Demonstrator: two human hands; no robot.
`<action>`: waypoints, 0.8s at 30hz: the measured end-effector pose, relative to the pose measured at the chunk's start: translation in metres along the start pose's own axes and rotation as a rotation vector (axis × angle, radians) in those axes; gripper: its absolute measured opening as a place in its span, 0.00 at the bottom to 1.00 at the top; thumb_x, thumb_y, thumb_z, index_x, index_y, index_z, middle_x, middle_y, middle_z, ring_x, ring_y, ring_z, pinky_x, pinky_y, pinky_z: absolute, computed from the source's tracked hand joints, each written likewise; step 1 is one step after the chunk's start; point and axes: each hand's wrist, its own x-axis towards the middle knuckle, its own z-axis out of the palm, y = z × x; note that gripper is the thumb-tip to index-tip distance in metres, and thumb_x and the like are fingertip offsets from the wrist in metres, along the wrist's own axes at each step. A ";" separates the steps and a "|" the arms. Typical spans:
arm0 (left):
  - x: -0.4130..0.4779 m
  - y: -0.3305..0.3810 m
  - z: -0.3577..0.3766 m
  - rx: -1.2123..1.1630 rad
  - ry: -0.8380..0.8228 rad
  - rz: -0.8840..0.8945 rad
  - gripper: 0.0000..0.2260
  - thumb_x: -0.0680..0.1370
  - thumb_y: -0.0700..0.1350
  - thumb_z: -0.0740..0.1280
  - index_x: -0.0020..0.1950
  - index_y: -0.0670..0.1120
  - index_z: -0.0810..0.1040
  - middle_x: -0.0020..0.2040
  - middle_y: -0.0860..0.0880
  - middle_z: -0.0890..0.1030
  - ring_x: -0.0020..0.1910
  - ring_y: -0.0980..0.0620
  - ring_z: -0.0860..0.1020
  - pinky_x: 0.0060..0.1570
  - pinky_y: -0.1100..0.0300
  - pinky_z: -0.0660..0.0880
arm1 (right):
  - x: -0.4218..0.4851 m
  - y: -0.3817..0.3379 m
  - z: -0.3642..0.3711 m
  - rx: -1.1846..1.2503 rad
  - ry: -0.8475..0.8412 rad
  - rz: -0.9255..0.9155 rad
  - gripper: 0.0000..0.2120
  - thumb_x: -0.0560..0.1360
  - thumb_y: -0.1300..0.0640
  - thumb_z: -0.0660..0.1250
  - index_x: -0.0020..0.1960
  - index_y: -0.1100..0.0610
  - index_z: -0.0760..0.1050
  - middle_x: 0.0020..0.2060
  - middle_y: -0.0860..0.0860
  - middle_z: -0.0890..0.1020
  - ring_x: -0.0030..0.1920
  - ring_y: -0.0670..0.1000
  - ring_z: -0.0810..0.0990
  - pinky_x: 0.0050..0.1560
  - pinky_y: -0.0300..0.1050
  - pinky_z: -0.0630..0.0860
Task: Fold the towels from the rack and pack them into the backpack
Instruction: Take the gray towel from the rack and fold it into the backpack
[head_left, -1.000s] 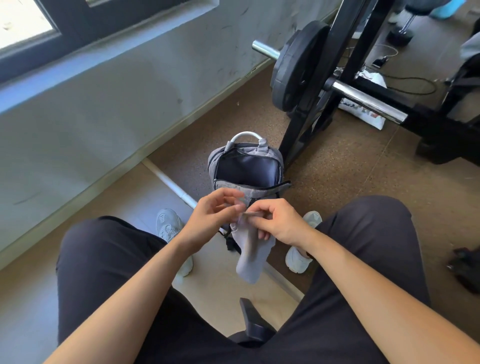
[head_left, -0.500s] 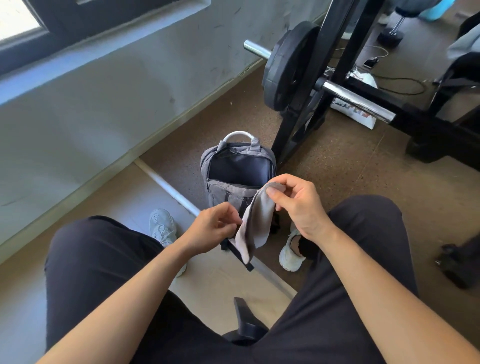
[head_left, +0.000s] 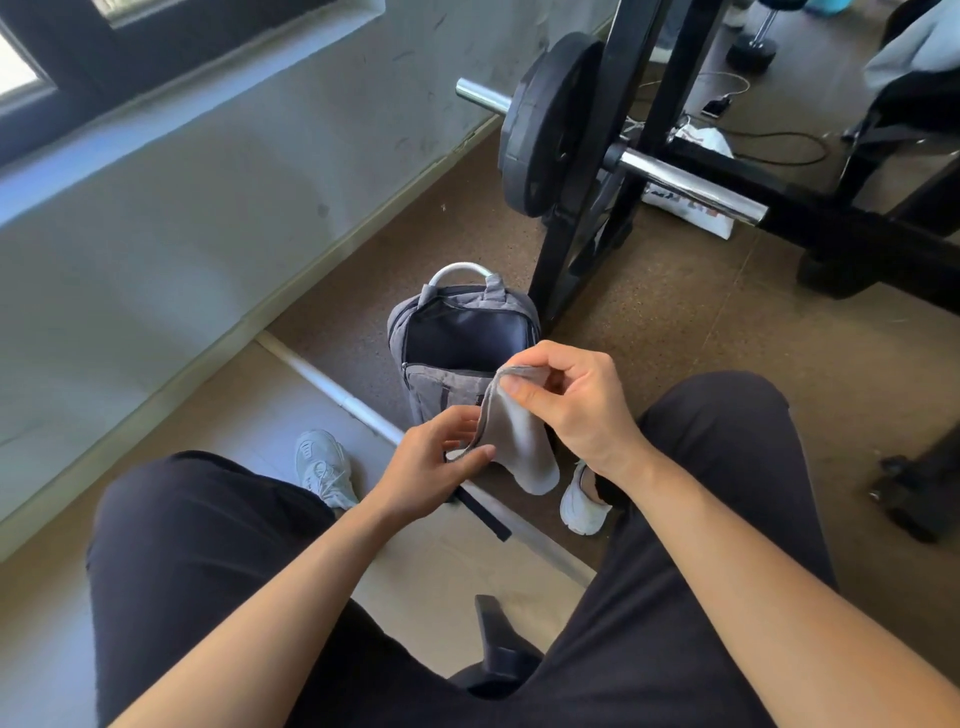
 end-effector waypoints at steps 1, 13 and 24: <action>0.001 0.000 0.000 0.029 -0.009 0.003 0.13 0.80 0.46 0.71 0.64 0.52 0.79 0.56 0.57 0.84 0.57 0.58 0.81 0.60 0.59 0.78 | 0.000 -0.003 0.001 0.041 0.010 0.007 0.05 0.76 0.63 0.74 0.51 0.62 0.84 0.41 0.53 0.85 0.43 0.50 0.84 0.45 0.41 0.79; 0.003 -0.020 -0.007 0.331 -0.268 -0.250 0.09 0.71 0.39 0.56 0.46 0.45 0.74 0.45 0.44 0.82 0.46 0.42 0.78 0.47 0.46 0.77 | 0.008 -0.002 -0.001 0.353 0.246 0.171 0.07 0.75 0.55 0.72 0.48 0.59 0.81 0.33 0.59 0.74 0.31 0.52 0.70 0.33 0.43 0.70; -0.001 -0.023 -0.067 0.031 0.529 -0.341 0.08 0.76 0.39 0.70 0.43 0.50 0.85 0.29 0.59 0.80 0.32 0.59 0.75 0.37 0.59 0.72 | 0.017 0.045 -0.039 -0.160 0.507 0.452 0.06 0.80 0.56 0.68 0.44 0.50 0.81 0.39 0.52 0.85 0.41 0.50 0.84 0.50 0.58 0.84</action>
